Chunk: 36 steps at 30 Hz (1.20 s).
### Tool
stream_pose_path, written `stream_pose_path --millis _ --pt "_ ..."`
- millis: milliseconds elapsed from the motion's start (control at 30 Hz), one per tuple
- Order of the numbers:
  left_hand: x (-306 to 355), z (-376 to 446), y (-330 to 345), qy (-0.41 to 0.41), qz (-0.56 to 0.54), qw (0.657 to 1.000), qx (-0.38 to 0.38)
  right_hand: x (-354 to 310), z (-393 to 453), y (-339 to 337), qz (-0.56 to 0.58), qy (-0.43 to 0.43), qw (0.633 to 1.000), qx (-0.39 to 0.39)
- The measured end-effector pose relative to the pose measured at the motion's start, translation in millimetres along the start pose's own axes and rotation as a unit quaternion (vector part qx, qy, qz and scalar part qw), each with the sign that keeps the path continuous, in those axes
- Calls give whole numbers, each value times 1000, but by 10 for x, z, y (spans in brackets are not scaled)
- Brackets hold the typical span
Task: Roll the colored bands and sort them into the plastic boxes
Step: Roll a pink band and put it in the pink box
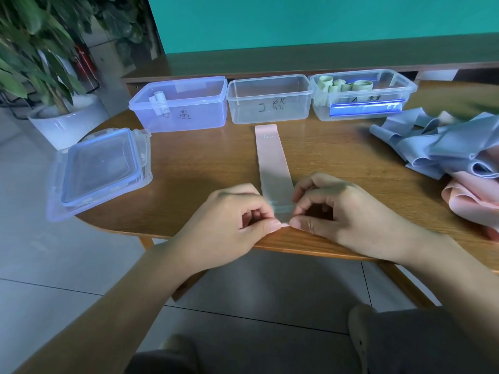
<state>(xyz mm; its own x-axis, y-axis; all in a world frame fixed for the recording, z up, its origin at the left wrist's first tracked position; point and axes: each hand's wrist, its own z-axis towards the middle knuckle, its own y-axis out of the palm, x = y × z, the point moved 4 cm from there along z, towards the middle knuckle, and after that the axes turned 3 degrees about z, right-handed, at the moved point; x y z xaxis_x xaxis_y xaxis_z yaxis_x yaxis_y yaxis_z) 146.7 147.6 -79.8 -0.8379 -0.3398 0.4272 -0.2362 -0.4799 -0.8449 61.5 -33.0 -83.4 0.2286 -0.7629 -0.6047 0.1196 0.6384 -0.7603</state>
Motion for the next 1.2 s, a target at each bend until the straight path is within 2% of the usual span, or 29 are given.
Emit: stream_pose_path --millis 267,433,533,633,800,1067,1200 --pt "-12 33 20 -27 55 998 -1 57 81 -33 -1 49 999 -9" --pt "-36 62 0 -56 64 996 41 84 109 -71 -6 65 998 3" --pt "18 57 16 -18 27 998 44 65 108 -65 7 61 998 15" --pt "36 33 55 15 12 999 29 56 104 -41 16 50 998 19" --pt "19 8 67 13 35 999 7 60 89 -20 21 33 999 27" --pt "36 32 96 -3 46 999 25 25 38 42 -8 -64 997 30" --pt "64 19 100 -2 66 997 44 35 15 33 -13 -75 997 26"
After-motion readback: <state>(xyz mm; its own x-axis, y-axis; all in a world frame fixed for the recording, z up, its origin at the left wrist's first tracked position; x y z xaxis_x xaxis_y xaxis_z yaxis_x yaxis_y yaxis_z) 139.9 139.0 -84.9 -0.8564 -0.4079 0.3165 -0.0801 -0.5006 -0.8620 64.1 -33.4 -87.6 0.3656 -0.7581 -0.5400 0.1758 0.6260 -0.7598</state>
